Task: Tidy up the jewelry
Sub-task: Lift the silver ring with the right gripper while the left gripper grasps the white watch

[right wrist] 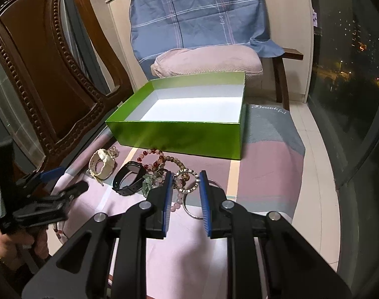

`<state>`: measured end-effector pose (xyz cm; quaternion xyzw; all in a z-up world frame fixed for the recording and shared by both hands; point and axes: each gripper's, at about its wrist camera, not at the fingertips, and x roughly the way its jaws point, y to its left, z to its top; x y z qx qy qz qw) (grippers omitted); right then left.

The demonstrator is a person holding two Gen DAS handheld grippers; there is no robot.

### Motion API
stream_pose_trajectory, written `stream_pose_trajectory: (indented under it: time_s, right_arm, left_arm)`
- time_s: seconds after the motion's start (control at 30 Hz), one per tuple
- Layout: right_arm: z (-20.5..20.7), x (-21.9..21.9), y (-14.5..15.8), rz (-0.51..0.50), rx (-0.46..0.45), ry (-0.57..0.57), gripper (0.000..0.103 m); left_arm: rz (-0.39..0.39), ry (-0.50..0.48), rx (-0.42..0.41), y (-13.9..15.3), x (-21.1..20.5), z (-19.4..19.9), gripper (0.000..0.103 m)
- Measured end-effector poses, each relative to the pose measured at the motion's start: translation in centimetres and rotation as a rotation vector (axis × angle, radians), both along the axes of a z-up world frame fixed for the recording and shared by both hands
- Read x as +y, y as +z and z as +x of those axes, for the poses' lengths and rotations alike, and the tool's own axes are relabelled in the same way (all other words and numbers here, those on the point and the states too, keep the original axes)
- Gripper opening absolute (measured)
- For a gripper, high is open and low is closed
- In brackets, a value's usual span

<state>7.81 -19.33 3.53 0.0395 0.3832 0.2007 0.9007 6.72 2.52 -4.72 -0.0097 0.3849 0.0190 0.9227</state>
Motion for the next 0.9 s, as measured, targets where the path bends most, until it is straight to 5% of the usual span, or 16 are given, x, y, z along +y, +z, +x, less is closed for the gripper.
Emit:
stream_pose_trajectory:
  time_s: [0.4, 0.63, 0.9]
  right_arm:
    - [-0.1, -0.5, 0.1, 0.009, -0.002, 0.004, 0.021]
    - [-0.1, -0.7, 0.1, 0.010, -0.003, 0.006, 0.021]
    - [-0.6, -0.5, 1.1, 0.015, -0.035, 0.009, 0.021]
  left_arm:
    - [0.064, 0.047, 0.056, -1.5, -0.3, 5.6, 0.073]
    - [-0.034, 0.067, 0.126, -3.5, 0.9, 7.1, 0.015]
    - [-0.104, 0.010, -0.042, 2.3, 0.8, 2.7, 0.013]
